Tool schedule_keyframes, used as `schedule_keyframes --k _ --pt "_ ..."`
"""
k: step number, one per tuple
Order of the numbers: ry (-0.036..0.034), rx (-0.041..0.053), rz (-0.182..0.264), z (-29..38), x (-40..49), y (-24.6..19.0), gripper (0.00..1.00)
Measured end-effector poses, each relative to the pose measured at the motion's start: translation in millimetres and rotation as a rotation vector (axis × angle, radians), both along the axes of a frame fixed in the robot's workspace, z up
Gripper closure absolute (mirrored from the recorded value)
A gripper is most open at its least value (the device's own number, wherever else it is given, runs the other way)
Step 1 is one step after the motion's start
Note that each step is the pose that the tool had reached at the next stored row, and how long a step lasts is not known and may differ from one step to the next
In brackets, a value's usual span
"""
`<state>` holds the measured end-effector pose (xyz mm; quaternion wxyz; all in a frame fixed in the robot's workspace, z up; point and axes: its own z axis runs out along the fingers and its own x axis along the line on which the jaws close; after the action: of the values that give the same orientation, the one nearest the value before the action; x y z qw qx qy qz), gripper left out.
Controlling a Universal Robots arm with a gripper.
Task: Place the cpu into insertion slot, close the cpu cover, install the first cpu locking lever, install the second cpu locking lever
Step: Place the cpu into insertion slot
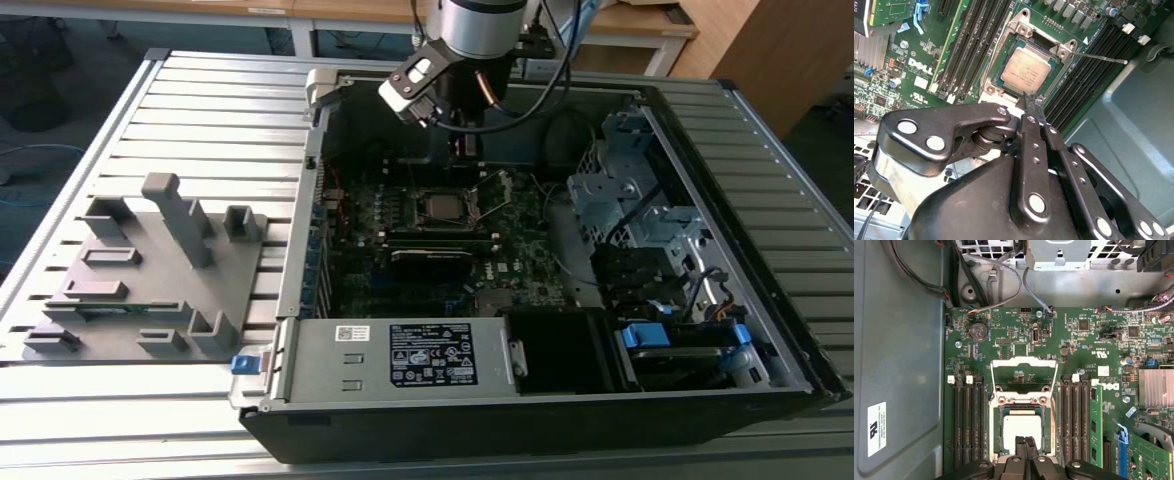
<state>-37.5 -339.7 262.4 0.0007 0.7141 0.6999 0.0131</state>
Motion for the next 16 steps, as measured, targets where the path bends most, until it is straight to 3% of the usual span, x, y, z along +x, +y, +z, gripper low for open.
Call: schedule_keyframes --k 16 --pt "0.0 -0.0001 0.0 0.0 5.5 0.0 0.9"
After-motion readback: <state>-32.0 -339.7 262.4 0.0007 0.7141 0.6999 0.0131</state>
